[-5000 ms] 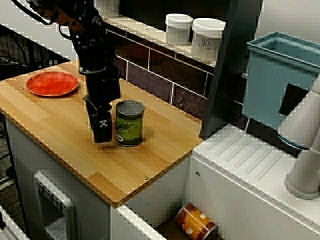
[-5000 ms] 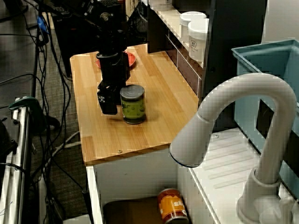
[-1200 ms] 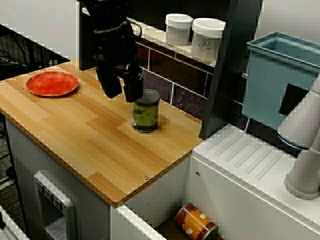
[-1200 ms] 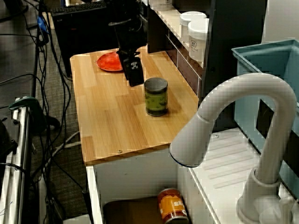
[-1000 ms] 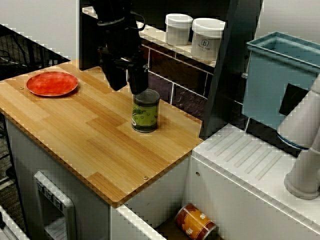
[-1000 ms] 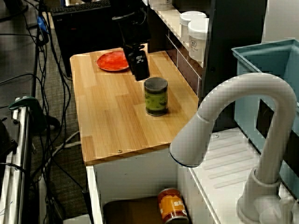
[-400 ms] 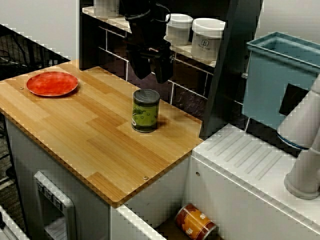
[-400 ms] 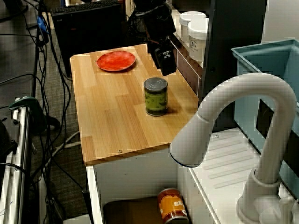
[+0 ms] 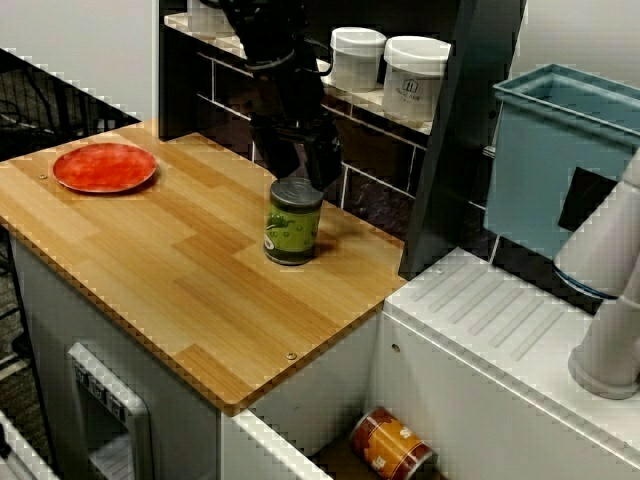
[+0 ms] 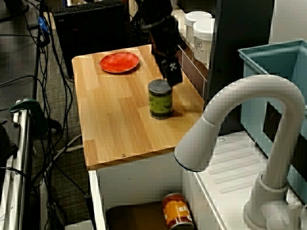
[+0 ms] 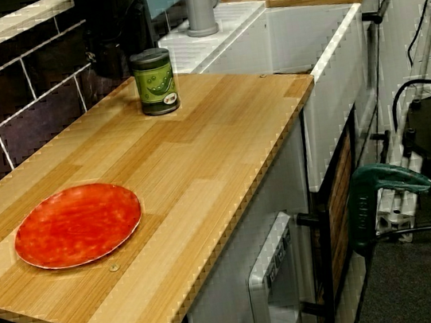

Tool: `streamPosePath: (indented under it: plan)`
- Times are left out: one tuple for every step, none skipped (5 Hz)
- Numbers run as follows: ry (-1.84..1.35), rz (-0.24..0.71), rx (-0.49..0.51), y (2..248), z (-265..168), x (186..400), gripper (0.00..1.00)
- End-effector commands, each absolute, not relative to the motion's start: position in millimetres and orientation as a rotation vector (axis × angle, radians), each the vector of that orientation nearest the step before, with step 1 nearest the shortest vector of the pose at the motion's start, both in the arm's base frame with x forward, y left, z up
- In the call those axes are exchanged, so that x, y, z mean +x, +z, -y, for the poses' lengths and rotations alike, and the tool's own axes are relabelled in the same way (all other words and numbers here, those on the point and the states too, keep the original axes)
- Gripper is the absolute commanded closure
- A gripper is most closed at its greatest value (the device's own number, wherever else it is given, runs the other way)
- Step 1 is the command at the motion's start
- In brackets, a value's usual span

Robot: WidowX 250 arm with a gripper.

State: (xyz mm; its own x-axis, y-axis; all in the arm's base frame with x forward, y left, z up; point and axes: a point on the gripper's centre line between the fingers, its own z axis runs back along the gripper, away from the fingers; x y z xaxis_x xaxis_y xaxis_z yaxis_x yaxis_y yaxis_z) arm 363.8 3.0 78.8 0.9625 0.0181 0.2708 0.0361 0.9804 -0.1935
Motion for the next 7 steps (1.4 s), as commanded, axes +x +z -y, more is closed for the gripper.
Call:
streamPosePath:
  plan:
    - [0.032, 0.276, -0.196, 81, 2, 353, 0.0]
    - [0.037, 0.265, -0.215, 83, 0, 350, 0.0]
    - [0.044, 0.237, -0.241, 83, -6, 344, 0.0]
    - [0.041, 0.205, -0.262, 81, -14, 335, 0.0]
    - [0.055, 0.182, -0.286, 87, -27, 325, 0.0]
    - [0.072, 0.154, -0.325, 91, -43, 315, 0.0]
    - [0.054, 0.146, -0.328, 96, -46, 310, 0.0]
